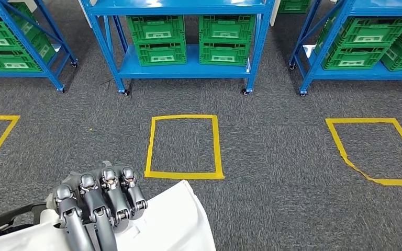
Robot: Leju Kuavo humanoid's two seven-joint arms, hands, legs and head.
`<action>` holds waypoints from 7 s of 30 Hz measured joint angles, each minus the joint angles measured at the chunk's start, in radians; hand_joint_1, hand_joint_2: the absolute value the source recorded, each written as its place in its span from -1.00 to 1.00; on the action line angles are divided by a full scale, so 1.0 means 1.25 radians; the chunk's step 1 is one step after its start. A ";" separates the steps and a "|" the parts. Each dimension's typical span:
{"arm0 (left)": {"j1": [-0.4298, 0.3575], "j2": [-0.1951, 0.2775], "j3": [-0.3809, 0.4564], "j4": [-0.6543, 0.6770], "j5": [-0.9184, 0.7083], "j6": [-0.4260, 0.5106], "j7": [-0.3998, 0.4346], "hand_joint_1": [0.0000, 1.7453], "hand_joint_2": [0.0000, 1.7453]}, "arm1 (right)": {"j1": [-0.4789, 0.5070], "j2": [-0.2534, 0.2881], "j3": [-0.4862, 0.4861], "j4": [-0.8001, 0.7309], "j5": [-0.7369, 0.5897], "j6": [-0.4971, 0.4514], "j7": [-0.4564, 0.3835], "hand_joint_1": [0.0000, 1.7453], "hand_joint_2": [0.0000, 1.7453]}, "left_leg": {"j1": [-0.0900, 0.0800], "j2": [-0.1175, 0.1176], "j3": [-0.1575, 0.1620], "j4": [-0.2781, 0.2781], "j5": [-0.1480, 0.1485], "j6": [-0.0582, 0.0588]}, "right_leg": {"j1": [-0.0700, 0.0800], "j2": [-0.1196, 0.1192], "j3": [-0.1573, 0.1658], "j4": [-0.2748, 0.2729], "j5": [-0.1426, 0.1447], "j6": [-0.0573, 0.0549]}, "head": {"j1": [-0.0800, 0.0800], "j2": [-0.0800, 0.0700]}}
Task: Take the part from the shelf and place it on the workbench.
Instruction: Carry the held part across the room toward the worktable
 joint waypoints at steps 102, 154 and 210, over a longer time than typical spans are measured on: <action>-0.017 0.015 -0.047 0.049 0.023 -0.001 0.024 1.00 1.00 | -0.010 -0.020 0.084 -0.091 0.071 0.039 0.003 -1.00 -1.00 | -0.008 -0.034 -0.068 -0.062 0.076 0.035 | -0.001 0.003 -0.057 0.240 -0.160 0.005 | 0.002 0.000; -0.023 0.017 -0.035 0.105 0.123 -0.126 0.096 1.00 1.00 | 0.002 0.027 0.127 -0.104 0.119 0.059 -0.020 -1.00 -1.00 | -0.026 0.068 -0.102 -0.011 0.060 0.028 | 0.018 -0.078 0.044 0.033 -0.072 -0.025 | -0.006 0.000; -0.017 0.017 -0.035 0.082 0.144 -0.123 0.145 1.00 1.00 | 0.028 0.048 0.093 -0.103 0.055 0.051 -0.013 -1.00 -1.00 | -0.003 -0.005 -0.216 0.221 -0.035 -0.003 | 0.011 -0.033 0.027 0.043 -0.061 -0.026 | 0.005 0.000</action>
